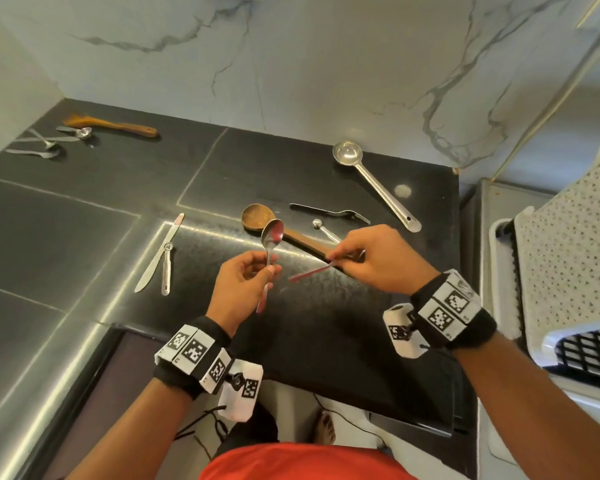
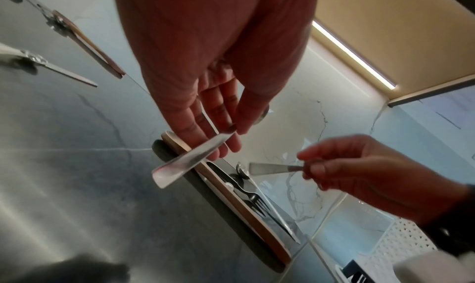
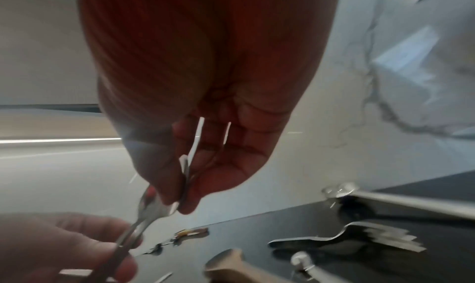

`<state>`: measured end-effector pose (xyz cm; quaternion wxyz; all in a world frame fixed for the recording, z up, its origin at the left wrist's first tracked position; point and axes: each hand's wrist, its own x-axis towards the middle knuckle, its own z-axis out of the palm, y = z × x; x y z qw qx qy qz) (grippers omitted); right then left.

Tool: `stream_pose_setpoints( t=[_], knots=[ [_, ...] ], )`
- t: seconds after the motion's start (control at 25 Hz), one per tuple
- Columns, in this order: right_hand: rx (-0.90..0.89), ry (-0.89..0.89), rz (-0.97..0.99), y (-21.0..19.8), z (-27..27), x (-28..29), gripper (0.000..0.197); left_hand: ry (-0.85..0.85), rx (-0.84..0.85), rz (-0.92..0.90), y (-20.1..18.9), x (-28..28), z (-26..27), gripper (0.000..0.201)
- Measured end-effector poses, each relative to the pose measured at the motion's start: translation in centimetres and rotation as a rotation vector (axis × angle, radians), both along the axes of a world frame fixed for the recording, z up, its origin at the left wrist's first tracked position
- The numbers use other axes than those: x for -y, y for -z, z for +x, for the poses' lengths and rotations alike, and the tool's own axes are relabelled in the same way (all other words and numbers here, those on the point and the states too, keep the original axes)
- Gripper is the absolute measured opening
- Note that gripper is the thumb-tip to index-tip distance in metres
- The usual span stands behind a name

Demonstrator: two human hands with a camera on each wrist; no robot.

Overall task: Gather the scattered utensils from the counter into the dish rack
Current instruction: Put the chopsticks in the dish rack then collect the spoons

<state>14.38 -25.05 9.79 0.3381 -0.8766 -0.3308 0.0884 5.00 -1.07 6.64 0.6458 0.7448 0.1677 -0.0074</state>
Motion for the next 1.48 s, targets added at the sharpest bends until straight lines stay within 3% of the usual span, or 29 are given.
stream_pose_setpoints(
  t=[0.16,0.28,0.56,0.64,0.8,1.0,1.12,1.28,1.48],
  knots=[
    [-0.125,-0.094,0.148,0.8,-0.4,-6.7,0.017,0.072,0.000,0.068,0.6,-2.2,-1.1,0.021],
    [-0.205,0.000,0.303,2.1,-0.5,-11.2,0.018,0.076,-0.024,0.023,0.6,-4.3,-1.6,0.020],
    [-0.125,0.207,0.382,3.5,0.5,-20.0,0.031,-0.039,-0.068,-0.186,0.3,-10.0,-0.7,0.026],
    [-0.220,0.251,0.400,3.7,0.8,-22.5,0.036,-0.072,-0.067,-0.221,0.0,-12.0,-0.2,0.024],
    [-0.488,0.155,0.457,3.6,1.8,-27.6,0.013,-0.071,-0.070,-0.286,-0.2,-16.1,1.1,0.021],
    [-0.625,0.159,0.549,2.8,5.7,-35.3,0.015,-0.175,0.012,-0.108,-0.1,-23.3,3.6,0.016],
    [-0.543,0.172,0.356,3.4,10.5,-39.0,0.019,-0.207,-0.002,0.107,0.5,-28.5,5.3,0.012],
    [-0.296,-0.059,-0.119,6.0,17.4,-42.9,0.012,-0.206,-0.077,0.350,0.9,-36.8,8.8,0.011],
    [-0.252,-0.175,-0.419,8.5,20.8,-45.9,0.011,-0.177,-0.226,0.645,0.9,-47.2,15.1,0.017]
  ],
)
